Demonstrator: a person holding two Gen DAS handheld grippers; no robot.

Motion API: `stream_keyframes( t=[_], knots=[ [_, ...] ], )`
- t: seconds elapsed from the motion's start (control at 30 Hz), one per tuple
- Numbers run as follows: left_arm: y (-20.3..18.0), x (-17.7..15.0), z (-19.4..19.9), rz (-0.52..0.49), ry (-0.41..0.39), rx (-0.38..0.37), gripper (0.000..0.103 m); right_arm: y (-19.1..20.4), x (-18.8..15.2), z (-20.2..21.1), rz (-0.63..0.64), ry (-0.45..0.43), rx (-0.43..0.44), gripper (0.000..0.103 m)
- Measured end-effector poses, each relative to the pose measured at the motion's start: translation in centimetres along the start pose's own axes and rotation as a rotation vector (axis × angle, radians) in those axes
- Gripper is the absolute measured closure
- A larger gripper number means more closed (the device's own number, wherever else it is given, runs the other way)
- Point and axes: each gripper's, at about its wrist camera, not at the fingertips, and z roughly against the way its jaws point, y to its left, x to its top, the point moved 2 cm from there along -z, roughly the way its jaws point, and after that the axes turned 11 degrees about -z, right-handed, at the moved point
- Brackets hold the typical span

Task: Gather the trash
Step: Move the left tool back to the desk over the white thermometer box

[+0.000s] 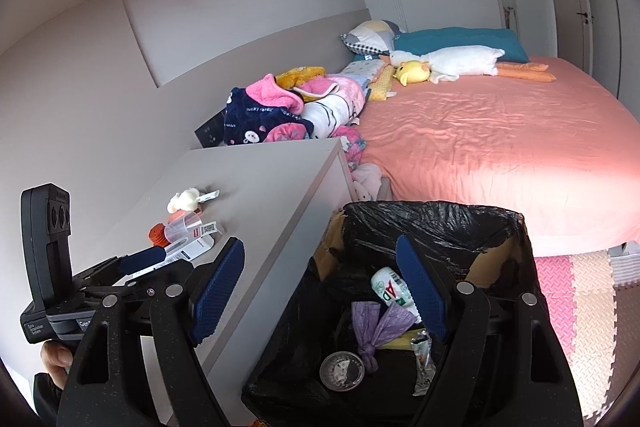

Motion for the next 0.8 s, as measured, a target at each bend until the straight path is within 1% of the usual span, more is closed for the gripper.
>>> stream_keyframes(
  t=[0.2, 0.33, 0.5, 0.8],
  knots=[
    [2.3, -0.6, 0.8, 0.019, 0.008, 0.050, 0.007, 1.5, -0.6, -1.2, 0.018, 0.019, 0.026, 0.024],
    [3.5, -0.9, 0.9, 0.004, 0.025, 0.087, 0.007, 2.2, -1.0, -2.1, 0.026, 0.040, 0.041, 0.024],
    [4.8, -1.3, 0.8, -0.025, 0.041, 0.154, 0.007, 3.2, -1.3, -3.1, 0.044, 0.060, 0.048, 0.024],
    [6.8, -2.0, -0.6, -0.023, 0.077, 0.184, 0.007, 4.3, -1.7, -5.0, 0.050, 0.096, 0.053, 0.024]
  ],
)
